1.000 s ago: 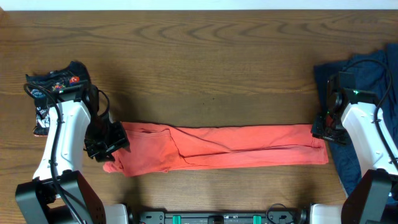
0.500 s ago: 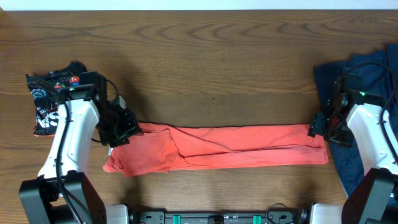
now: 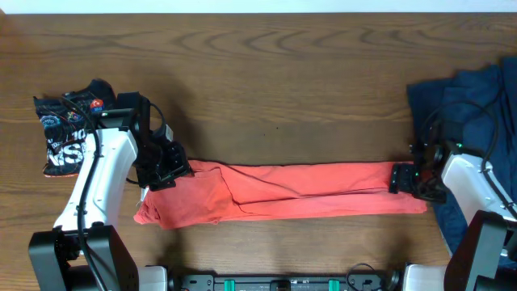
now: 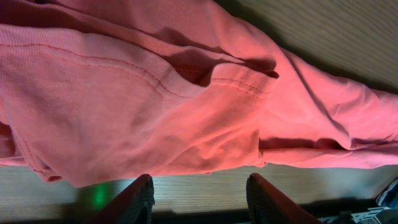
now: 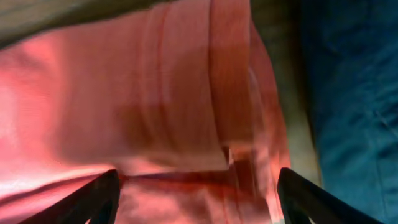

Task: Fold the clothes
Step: 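Grasp the ends of the folded strip with both grippers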

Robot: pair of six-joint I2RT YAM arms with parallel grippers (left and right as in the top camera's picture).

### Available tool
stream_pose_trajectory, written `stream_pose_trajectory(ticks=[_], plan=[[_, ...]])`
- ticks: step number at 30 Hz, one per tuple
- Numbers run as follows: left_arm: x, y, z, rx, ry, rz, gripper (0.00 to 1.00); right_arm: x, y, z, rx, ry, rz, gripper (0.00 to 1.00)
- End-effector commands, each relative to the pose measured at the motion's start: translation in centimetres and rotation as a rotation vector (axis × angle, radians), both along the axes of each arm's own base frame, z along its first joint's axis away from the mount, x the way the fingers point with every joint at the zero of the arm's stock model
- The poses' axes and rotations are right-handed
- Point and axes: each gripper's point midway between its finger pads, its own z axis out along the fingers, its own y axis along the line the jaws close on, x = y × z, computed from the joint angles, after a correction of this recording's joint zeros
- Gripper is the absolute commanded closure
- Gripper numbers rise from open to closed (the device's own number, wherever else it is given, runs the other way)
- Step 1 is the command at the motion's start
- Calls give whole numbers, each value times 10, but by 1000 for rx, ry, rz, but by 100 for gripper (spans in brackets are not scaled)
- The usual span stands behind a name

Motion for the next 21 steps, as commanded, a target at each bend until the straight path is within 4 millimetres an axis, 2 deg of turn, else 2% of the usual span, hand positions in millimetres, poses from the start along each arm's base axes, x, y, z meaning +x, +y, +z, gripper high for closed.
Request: stream_pose_trajectory(ticks=[1,9,15,18,21], plan=[[-1,-1,3,-5,-4,10,50,-13,-5,-13,-27,27,13,24],[-1,-1,3,-5,-3,10,50,-17,-3,-27,-26,2,5,33],[-1,-1,3,-6,-3,11,50,-16,-3,-26,-27,-1,5,84],[0,-1,4,-5,-5,11,50,-19,-5,-22,-34,25,5,98],[2,-1,6,-5,-16,2,50,-16,-13,-9,-73,50,4,99]])
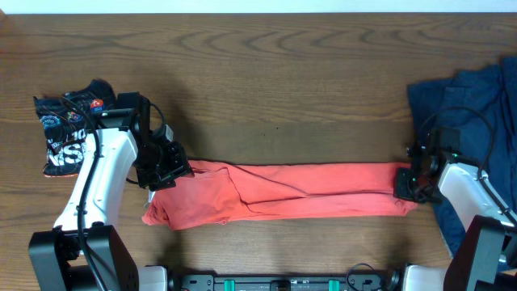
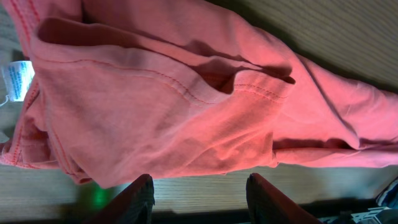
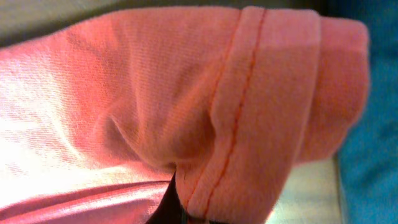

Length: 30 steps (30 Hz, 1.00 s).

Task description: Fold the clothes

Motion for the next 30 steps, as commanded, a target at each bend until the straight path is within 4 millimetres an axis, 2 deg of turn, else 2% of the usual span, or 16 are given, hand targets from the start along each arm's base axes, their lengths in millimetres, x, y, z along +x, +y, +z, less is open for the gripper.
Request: stream_pose_trajectory(ticks=[1,7,10,12,15,24,28,30], plan=[[4,-1,7,-5,-25,-6,50,-8,-19,6,-88,76,-16,99],[8,0,12,-4,-45,-7,50,12,-41,62,-185,97,-32,99],[8,0,12,-4,-45,-8,50,21,-35,85,-159,89,-15,99],[8,0,12,-4,-45,-7,50,23,-22,94,-124,95,37,99],[7,0,12,-4,-40,-7,50,19,-2,96,-109,127,112,99],[5,0,12,-4,-33,-8,49,15,85,95,-90,139,395,92],[5,0,12,-5,-31,-8,49,3,130,93,-15,143,493,90],[4,0,12,-5,-29,-8,49,-1,143,92,-20,141,501,90]])
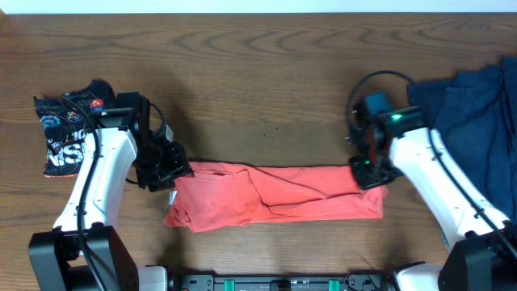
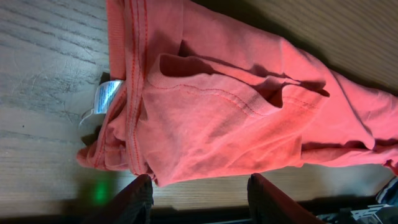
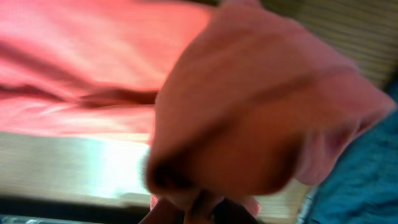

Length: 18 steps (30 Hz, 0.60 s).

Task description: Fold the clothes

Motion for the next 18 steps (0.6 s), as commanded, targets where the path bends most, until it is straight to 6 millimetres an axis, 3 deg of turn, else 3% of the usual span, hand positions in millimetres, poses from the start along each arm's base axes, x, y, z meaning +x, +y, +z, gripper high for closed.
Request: stream_pose_trajectory(ticks=[1,9,14,18], plan=[[6,0,10,-4,-37,-4,48,-9,27,-1,37,5,-5,90],[5,0,10,-4,-34,-4,49,-19,63,-8,74,-11,66,85],[6,0,10,-4,-34,-4,49,-17,76,-8,115,-24,75,76],[6,0,10,-4,-34,-4,49,-12,109,-4,283,-34,108,59]])
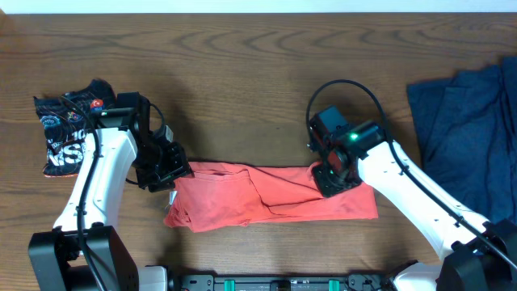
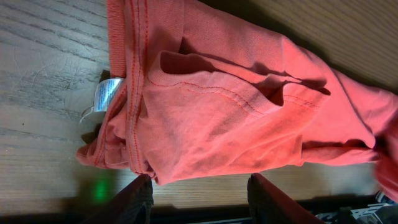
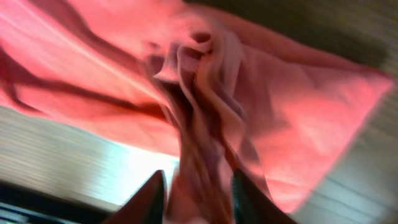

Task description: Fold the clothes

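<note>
A coral-red garment (image 1: 242, 202) lies as a long, creased strip near the table's front edge. My left gripper (image 1: 166, 171) sits at its left end. In the left wrist view that gripper (image 2: 202, 196) is open, the cloth (image 2: 217, 112) just beyond its fingers and nothing between them. A white label (image 2: 104, 96) shows at the collar end. My right gripper (image 1: 335, 176) is on the strip's right part. In the right wrist view it (image 3: 199, 199) is shut on a bunched fold of the red cloth (image 3: 298, 106).
A dark blue garment (image 1: 468, 113) lies heaped at the right edge of the table. A black printed garment (image 1: 65, 129) lies folded at the far left, behind my left arm. Brown wood table (image 1: 258, 89) stretches behind the red strip.
My right gripper has moved left along the strip with the bunched cloth still in it. The left arm and the garment's left end have not moved.
At first the garment lay stretched far across the table, my right gripper open at its right end beside the blue cloth. Then that gripper was shut on the end. Later it was further left and the strip shorter, its left end shifted right. Now it holds the bunch over the strip.
</note>
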Robot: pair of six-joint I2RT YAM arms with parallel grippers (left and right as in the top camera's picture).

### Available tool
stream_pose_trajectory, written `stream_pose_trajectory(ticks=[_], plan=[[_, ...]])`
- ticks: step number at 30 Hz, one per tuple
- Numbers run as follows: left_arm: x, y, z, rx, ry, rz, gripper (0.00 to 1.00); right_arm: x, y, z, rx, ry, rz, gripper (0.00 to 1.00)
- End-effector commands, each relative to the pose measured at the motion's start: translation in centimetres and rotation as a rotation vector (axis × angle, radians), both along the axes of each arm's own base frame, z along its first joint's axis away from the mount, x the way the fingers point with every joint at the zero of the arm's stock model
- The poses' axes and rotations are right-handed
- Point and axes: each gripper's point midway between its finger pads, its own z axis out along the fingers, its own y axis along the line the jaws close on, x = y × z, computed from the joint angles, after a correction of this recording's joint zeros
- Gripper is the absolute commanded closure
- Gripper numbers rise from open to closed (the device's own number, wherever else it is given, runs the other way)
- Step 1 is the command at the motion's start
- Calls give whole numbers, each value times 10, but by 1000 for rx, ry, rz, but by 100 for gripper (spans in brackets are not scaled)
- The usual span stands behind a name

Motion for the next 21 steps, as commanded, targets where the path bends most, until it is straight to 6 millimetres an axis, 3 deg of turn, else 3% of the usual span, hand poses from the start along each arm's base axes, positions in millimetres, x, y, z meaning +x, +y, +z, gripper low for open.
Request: stream_pose_trajectory(ticks=[1,3,6,10,17,21], plan=[[6,0,10,-4,-38,-4,49,-9,31,3,158,44,65,56],[6,0,10,-4,-38,-4,49,-10,37,5,193,47,112,53],[6,0,10,-4,-38,-4,49,-3,23,2,112,11,87,55],[6,0,10,-4,-38,-4,49,10,-3,-1,-34,-53,-38,42],[7,0,10,-4,-38,-4,49,12,5,-4,-15,-63,-88,42],[6,0,10,-4,-37,-4,48,6,12,-18,-22,-26,-71,42]])
